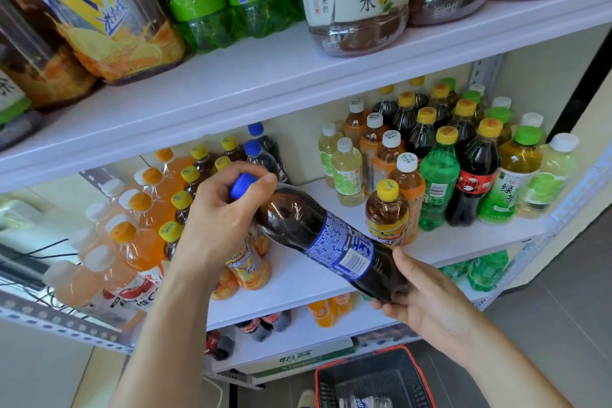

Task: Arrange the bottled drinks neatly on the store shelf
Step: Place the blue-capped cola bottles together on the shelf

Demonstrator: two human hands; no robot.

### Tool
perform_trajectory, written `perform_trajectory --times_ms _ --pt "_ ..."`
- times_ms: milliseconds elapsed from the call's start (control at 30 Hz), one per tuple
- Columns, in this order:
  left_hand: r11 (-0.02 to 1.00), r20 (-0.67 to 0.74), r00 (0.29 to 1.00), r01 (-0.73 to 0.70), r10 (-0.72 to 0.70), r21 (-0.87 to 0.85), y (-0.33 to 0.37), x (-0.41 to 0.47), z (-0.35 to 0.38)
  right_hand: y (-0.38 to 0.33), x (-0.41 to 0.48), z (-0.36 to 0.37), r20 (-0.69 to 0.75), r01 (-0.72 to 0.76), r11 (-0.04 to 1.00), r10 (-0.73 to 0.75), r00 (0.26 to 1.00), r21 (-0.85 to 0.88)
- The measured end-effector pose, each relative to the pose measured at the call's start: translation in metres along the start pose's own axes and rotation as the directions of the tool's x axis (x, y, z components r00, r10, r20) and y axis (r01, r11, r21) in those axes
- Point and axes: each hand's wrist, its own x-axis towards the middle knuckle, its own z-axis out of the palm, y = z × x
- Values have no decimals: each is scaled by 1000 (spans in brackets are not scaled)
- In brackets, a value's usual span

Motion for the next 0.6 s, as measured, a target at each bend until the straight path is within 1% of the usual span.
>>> perform_trajectory --times_ms 100,167,233,333,367,433,467,500,533,567,600 --pt "999 202 979 4 4 -40 -1 0 -8 -3 3 0 -52 -74 996 71 996 -50" --pt "1000 295 955 -5 -1 19 -2 2 -10 -4 7 1 -118 -155 982 142 983 -111" --pt "993 282 959 -30 -3 112 -5 5 -9 -3 11 1 -182 -220 966 193 964 -139" --pt "973 220 974 -107 61 204 -10 5 -7 0 16 2 -213 -261 947 221 952 -186" --pt "967 194 976 -138 96 213 -11 5 -5 1 17 2 -204 -260 940 217 955 -219" --pt "949 115 979 -193 169 250 -13 4 -2 0 20 5 -188 -239 902 181 965 -358" --pt "936 69 979 -204 192 286 -14 4 0 -1 21 6 -201 -200 860 116 973 -469" --pt "923 28 979 -201 204 329 -15 4 2 -3 21 5 -217 -134 795 3 976 -592" --pt "907 -7 977 -194 211 373 -15 4 4 -4 22 3 -223 -59 701 -145 964 -710" --pt "884 -30 974 -192 226 426 -15 6 6 -7 21 -1 -213 13 589 -311 926 -808" --pt "843 -41 965 -206 260 496 -15 8 8 -10 19 -2 -185 76 496 -455 871 -865"
